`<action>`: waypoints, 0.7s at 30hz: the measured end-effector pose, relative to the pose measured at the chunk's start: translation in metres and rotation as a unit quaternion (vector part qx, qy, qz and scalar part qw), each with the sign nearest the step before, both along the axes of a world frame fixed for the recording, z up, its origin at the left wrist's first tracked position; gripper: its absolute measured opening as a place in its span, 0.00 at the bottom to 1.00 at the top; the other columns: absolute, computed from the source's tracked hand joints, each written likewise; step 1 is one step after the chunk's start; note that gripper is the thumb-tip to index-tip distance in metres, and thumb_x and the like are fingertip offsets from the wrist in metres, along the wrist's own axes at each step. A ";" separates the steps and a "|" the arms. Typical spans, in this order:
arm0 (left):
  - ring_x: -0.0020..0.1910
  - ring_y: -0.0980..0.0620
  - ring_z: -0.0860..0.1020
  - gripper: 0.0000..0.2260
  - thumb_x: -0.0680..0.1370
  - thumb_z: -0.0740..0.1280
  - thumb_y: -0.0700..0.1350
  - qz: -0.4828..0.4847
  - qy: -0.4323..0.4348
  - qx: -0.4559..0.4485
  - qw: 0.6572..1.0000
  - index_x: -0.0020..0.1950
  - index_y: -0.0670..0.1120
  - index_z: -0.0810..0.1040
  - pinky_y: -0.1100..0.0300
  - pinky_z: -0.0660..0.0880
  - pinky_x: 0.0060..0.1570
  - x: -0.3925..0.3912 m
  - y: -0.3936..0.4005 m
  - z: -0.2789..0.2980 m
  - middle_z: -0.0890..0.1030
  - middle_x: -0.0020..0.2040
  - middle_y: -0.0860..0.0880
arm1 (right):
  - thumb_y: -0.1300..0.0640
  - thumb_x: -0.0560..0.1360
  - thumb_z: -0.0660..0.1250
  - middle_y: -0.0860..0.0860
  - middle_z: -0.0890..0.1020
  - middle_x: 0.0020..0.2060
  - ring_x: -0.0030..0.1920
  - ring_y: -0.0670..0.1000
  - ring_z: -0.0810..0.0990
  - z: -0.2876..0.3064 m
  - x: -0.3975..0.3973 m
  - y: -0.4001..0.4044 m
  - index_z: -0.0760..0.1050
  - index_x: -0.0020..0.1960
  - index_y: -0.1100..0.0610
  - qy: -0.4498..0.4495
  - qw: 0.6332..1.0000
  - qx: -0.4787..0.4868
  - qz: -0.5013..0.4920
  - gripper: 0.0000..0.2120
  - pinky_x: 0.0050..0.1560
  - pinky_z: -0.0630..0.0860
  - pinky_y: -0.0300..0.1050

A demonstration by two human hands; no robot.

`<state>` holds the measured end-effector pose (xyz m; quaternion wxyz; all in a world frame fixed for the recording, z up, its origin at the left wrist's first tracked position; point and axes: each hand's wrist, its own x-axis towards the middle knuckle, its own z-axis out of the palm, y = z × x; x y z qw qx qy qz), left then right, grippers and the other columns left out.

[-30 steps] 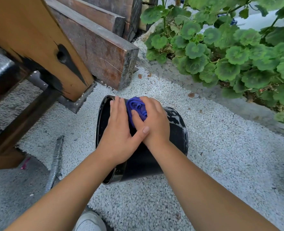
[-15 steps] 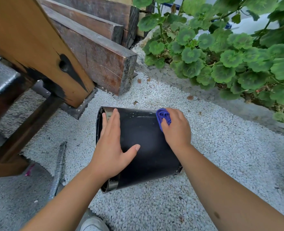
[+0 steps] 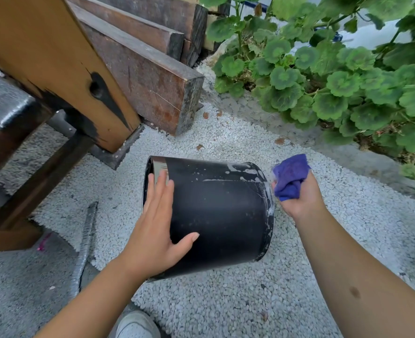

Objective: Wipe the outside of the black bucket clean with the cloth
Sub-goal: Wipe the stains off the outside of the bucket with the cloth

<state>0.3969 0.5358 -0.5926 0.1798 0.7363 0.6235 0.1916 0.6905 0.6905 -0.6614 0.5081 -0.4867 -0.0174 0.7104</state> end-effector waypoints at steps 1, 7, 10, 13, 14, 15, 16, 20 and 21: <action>0.79 0.46 0.41 0.46 0.74 0.64 0.62 0.000 -0.008 0.008 1.000 0.80 0.45 0.42 0.63 0.47 0.70 -0.003 -0.002 -0.001 0.40 0.81 0.50 | 0.53 0.79 0.62 0.50 0.82 0.39 0.38 0.48 0.80 0.000 -0.003 -0.002 0.79 0.39 0.54 -0.013 1.000 -0.003 0.011 0.12 0.44 0.74 0.42; 0.70 0.70 0.64 0.38 0.72 0.70 0.49 0.216 -0.434 -0.038 0.874 0.78 0.53 0.54 0.57 0.62 0.73 -0.008 0.029 0.008 0.62 0.73 0.62 | 0.58 0.78 0.66 0.49 0.80 0.37 0.36 0.46 0.80 0.006 -0.016 0.006 0.75 0.45 0.53 -0.042 0.995 0.055 0.067 0.04 0.35 0.76 0.41; 0.71 0.57 0.69 0.33 0.74 0.68 0.49 0.213 -0.440 -0.121 0.864 0.77 0.49 0.60 0.44 0.64 0.72 -0.016 0.051 0.016 0.67 0.74 0.54 | 0.60 0.79 0.66 0.49 0.81 0.37 0.35 0.46 0.81 0.009 -0.014 0.008 0.75 0.45 0.52 -0.054 0.992 0.073 0.085 0.06 0.32 0.76 0.40; 0.76 0.56 0.60 0.40 0.71 0.69 0.54 0.203 -0.392 -0.153 0.884 0.80 0.52 0.55 0.47 0.60 0.74 -0.009 0.053 0.022 0.59 0.79 0.55 | 0.59 0.79 0.65 0.48 0.81 0.35 0.35 0.45 0.81 0.010 -0.010 0.005 0.74 0.46 0.52 -0.053 0.994 0.062 0.067 0.05 0.33 0.77 0.39; 0.76 0.59 0.59 0.40 0.71 0.69 0.54 0.197 -0.396 -0.139 0.886 0.79 0.53 0.55 0.50 0.59 0.75 -0.004 0.048 0.024 0.59 0.79 0.56 | 0.58 0.80 0.64 0.47 0.81 0.34 0.33 0.45 0.81 0.010 -0.008 0.003 0.74 0.45 0.52 -0.048 0.996 0.058 0.057 0.05 0.32 0.76 0.38; 0.75 0.61 0.60 0.38 0.71 0.70 0.52 0.185 -0.409 -0.115 0.886 0.78 0.54 0.58 0.55 0.61 0.74 -0.001 0.041 0.024 0.60 0.78 0.57 | 0.56 0.80 0.64 0.47 0.81 0.33 0.32 0.44 0.81 0.011 -0.005 0.001 0.74 0.45 0.52 -0.042 0.997 0.054 0.048 0.05 0.31 0.76 0.38; 0.74 0.62 0.63 0.34 0.71 0.70 0.51 0.172 -0.427 -0.078 0.884 0.75 0.56 0.61 0.60 0.64 0.71 0.002 0.034 0.025 0.64 0.77 0.57 | 0.55 0.80 0.64 0.47 0.82 0.32 0.31 0.44 0.81 0.013 -0.003 0.000 0.76 0.44 0.52 -0.032 0.997 0.052 0.039 0.06 0.30 0.76 0.37; 0.60 0.55 0.78 0.16 0.75 0.66 0.44 0.230 -0.509 0.070 0.826 0.62 0.51 0.74 0.60 0.74 0.59 0.000 0.030 0.029 0.81 0.58 0.54 | 0.54 0.74 0.69 0.48 0.82 0.32 0.32 0.45 0.82 0.025 -0.008 0.004 0.83 0.34 0.53 0.007 0.996 0.086 0.026 0.11 0.34 0.78 0.38; 0.56 0.56 0.79 0.14 0.75 0.65 0.41 0.250 -0.519 0.079 0.814 0.60 0.49 0.74 0.58 0.74 0.58 -0.002 0.036 0.031 0.81 0.54 0.53 | 0.54 0.73 0.69 0.48 0.82 0.33 0.33 0.46 0.81 0.026 -0.011 0.006 0.82 0.35 0.53 0.008 0.996 0.090 0.028 0.09 0.34 0.78 0.38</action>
